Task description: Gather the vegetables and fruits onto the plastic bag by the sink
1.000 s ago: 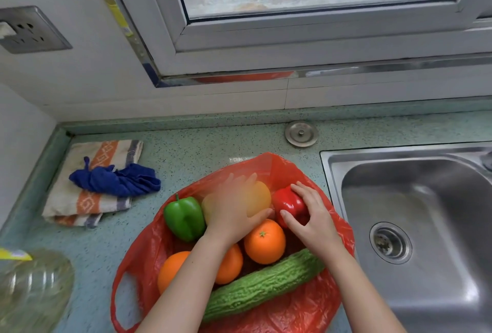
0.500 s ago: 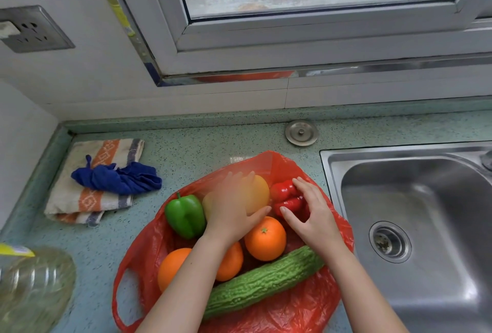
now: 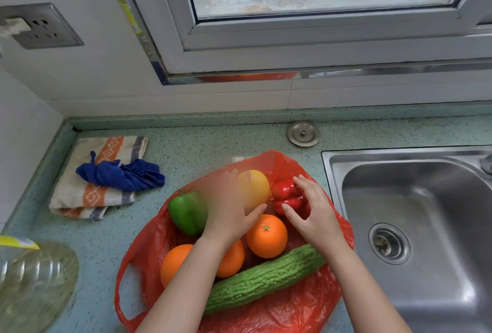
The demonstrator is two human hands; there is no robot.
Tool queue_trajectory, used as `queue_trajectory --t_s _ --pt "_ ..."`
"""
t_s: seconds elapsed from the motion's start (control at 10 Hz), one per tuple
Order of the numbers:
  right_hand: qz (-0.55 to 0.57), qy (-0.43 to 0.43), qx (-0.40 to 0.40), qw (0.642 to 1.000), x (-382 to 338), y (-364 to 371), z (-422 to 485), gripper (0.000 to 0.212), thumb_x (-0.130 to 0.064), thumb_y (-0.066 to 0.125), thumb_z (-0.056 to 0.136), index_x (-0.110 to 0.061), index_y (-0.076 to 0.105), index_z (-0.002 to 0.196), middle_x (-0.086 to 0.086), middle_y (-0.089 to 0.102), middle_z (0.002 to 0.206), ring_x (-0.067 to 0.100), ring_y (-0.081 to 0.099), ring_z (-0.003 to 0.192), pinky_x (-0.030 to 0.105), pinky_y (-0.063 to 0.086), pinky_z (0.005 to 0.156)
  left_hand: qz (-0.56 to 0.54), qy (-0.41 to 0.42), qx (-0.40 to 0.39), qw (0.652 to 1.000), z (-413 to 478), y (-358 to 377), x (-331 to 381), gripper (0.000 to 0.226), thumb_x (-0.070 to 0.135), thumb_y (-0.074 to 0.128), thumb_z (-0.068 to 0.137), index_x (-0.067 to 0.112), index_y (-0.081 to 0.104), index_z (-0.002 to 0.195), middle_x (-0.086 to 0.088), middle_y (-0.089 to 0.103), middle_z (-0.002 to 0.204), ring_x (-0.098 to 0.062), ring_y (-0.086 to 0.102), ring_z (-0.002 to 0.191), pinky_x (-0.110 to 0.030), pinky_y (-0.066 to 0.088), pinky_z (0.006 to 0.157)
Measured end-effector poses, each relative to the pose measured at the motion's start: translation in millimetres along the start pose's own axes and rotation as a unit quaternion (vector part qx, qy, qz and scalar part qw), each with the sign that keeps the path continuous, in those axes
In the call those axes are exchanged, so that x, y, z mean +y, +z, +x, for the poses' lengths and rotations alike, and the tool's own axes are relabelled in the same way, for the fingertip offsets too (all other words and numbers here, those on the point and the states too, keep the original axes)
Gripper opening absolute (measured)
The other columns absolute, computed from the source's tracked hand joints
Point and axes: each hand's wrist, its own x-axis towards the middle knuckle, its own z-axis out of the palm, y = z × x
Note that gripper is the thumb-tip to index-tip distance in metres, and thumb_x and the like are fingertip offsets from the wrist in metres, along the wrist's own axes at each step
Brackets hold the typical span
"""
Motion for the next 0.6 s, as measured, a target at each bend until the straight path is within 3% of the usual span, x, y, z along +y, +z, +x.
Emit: queue_trajectory --t_s 0.3,0.4,0.6 --pt "-0.026 -0.027 0.007 0.999 -19 -6 -10 0.055 -0.033 0.061 0.078 -0.015 0.046 0.127 0.007 0.047 0.133 0.008 0.034 0.123 0.02 0.022 0.103 0.002 -0.017 0.065 0.998 -28 -20 -8 0.056 0.042 0.053 0.082 0.009 0.049 0.127 -0.019 0.045 0.135 -0.036 0.037 0.128 -0.051 0.031 0.102" --pt "-0.038 -0.033 0.002 0.999 -32 -11 -18 0.053 -0.034 0.057 0.077 -0.013 0.049 0.125 0.008 0.049 0.13 0.017 0.04 0.124 0.027 0.027 0.103 -0.013 -0.056 0.082 0.995 -47 -33 -16 0.048 0.031 0.058 0.084 0.007 0.051 0.125 -0.017 0.048 0.133 -0.035 0.038 0.127 -0.05 0.031 0.102" --pt "-0.112 -0.069 0.011 0.991 -58 -9 -39 0.049 -0.034 0.055 0.077 -0.009 0.055 0.12 0.013 0.054 0.127 0.029 0.044 0.121 0.038 0.033 0.102 0.031 -0.04 0.125 0.991 -92 -49 -37 0.056 0.042 0.037 0.079 0.005 0.059 0.114 -0.019 0.06 0.118 -0.038 0.052 0.113 -0.055 0.042 0.092"
